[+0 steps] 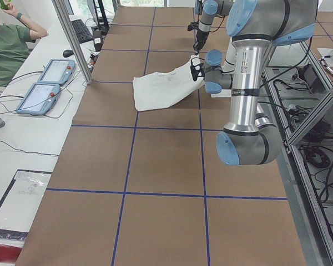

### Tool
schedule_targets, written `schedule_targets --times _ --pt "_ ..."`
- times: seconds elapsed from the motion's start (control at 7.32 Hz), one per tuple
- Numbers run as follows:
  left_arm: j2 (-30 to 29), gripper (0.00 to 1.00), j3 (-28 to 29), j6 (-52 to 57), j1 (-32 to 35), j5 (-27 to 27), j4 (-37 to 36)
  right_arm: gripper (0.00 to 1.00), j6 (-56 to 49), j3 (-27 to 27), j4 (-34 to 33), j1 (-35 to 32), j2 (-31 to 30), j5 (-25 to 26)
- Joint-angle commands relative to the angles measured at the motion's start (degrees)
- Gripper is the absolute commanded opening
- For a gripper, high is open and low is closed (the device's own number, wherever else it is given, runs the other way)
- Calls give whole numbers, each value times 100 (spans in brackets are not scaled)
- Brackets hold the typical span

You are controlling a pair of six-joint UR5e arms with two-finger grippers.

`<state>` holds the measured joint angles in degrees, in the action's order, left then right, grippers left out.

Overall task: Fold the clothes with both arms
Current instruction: 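Lift the near edge with both grippers and fold it away from the robot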

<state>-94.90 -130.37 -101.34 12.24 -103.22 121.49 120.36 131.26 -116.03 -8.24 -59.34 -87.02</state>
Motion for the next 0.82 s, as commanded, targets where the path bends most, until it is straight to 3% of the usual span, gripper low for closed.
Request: schedule_targets --times 0.0,0.14,0.27,0.41,0.68 --pt "-300 0 -252 654 574 -286 -756 0 -527 -282 -227 -350 344 -8" --pt "-745 0 -113 1234 1187 -574 -1393 0 -879 -624 -166 -762 614 -34" --pt "-1472 0 280 1718 1889 -1099 -2157 0 -1092 -1176 70 -1141 965 -156" --pt "-1966 0 806 2167 2348 -1234 -2504 0 -1372 -1712 350 -1545 1229 -418" --pt "-2189 0 1913 3090 2887 -1209 -2437 0 -1813 -2792 956 -2022 1678 -570"
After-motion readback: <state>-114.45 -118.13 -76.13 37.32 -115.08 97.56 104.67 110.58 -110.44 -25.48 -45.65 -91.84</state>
